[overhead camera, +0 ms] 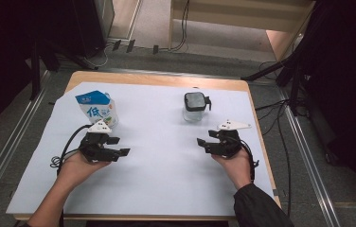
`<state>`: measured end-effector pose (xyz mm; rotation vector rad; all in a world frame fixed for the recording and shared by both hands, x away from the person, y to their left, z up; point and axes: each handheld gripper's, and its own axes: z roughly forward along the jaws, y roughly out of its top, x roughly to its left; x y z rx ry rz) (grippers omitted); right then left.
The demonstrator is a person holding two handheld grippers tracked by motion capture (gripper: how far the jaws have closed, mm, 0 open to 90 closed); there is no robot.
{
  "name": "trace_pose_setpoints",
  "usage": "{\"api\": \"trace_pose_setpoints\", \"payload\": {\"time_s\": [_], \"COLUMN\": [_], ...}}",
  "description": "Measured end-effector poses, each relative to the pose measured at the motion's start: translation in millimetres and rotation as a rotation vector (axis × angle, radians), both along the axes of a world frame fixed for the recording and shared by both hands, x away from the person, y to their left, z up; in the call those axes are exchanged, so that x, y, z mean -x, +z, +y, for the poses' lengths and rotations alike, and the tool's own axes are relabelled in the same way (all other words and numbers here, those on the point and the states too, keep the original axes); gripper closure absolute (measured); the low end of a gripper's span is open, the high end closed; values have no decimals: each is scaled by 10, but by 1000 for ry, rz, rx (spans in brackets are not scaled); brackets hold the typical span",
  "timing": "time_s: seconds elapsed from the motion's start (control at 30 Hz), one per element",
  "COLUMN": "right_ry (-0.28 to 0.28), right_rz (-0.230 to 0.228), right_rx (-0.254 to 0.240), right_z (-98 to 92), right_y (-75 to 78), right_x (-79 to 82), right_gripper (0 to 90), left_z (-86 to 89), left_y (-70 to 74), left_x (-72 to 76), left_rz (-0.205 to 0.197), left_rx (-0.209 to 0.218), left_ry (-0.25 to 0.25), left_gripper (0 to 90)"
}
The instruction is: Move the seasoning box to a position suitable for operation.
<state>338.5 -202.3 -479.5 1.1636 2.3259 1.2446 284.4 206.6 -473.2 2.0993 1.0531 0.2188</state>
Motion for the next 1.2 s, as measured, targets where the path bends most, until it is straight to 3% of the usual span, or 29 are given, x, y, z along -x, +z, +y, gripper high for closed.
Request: {"api": "trace_pose_setpoints", "payload": {"time_s": [0.17, 0.23, 0.27, 0.33, 0.4, 0.53, 0.77, 0.87, 1.03, 1.2], "right_ry": [-87, -100, -126, -137, -179, -226, -248, -248, -275, -314], "right_rz": [-17, -11, 7, 10, 20, 18, 13, 33, -11, -21], "right_rx": [17, 6, -36, -52, -43, -31, -30, -42, -32, -23], "right_z": [45, 48, 51, 56, 91, 155, 282, 325, 420, 529], "right_y": [-20, -19, -10, -8, -16, -46, -68, -70, -69, -106], "right_x": [-117, -142, -196, -224, -296, -382, -520, -597, -672, -784], "right_gripper": [325, 315, 283, 259, 187, 172, 150, 146, 113, 111], "left_z": [28, 21, 14, -3, -21, -49, -86, -104, -121, -113], "left_y": [23, 28, 30, 31, 29, 21, 17, 18, 15, 16], "left_x": [9, 11, 10, 2, -16, -52, -103, -113, -119, -115], "left_rz": [0, -2, 0, 0, -1, 4, 3, 0, 5, 6], "left_rx": [16, 10, 7, 6, 7, 11, 16, 11, 16, 17], "left_ry": [5, -2, -5, -14, -19, -36, -48, -58, -65, -67], "left_gripper": [377, 377, 377, 377, 378, 378, 382, 383, 383, 383]}}
